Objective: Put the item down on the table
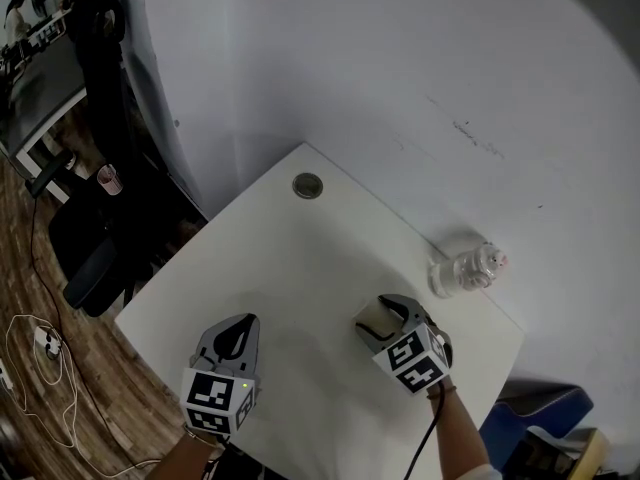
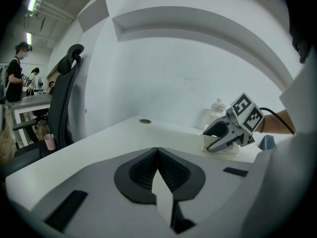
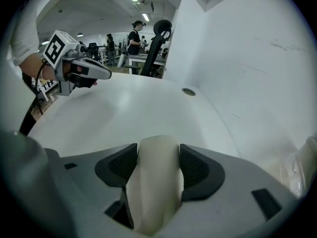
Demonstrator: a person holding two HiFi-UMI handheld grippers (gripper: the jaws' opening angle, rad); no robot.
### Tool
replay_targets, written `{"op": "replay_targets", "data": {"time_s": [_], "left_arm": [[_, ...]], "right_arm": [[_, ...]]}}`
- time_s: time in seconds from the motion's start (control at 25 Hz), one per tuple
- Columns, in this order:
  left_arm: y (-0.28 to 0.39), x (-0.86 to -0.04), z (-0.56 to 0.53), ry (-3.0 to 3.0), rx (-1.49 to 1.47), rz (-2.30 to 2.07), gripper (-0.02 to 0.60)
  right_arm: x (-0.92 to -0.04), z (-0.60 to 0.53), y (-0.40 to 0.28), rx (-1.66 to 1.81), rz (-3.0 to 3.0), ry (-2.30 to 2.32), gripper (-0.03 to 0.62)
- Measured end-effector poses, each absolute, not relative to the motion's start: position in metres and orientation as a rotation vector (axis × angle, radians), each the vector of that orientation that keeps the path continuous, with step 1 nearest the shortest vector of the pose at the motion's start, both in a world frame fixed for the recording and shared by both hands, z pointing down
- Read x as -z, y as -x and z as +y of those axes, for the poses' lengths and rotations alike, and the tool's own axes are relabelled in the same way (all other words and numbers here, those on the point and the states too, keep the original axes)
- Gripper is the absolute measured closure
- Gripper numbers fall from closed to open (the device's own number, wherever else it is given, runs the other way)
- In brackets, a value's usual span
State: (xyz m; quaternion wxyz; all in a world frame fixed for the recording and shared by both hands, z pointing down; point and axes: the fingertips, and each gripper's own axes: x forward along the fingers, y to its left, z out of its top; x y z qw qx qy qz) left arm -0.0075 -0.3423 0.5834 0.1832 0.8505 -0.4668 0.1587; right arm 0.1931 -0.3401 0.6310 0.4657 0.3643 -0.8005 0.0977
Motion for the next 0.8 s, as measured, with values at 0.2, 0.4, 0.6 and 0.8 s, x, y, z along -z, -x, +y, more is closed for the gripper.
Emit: {"op": "replay_targets", "data": {"time_s": [0.2,0.4,0.6,0.8], "left_arm": [[0.0034,-0.5844,-0.3413,-2.404,-0.461,-1.303,0.565],[0.0017,-0.5837,-0.3419,-2.407,-0.468,-1.296,0.565],[0.0004,-0.583,-0.3429,-2.402,-0.473,-1.292,0.565],[-0.0018,-0.5807,-0.3439,-2.404,-0.473,-1.288,0.565]], "right_arm": [[-0.6328,-0.3413,-0.1931,-0.301,-1.953,-0.879,0.306],[-0.6347,-0.3411,-0.1939,-0.327,-1.956,-0.873,0.306],[-0.6376,-0.3415,-0.196,-0.304,-1.937,-0.869,0.306],[-0.6379,-0.3408,-0.1966,-0.304,-1.937,-0.874,0.306]]}}
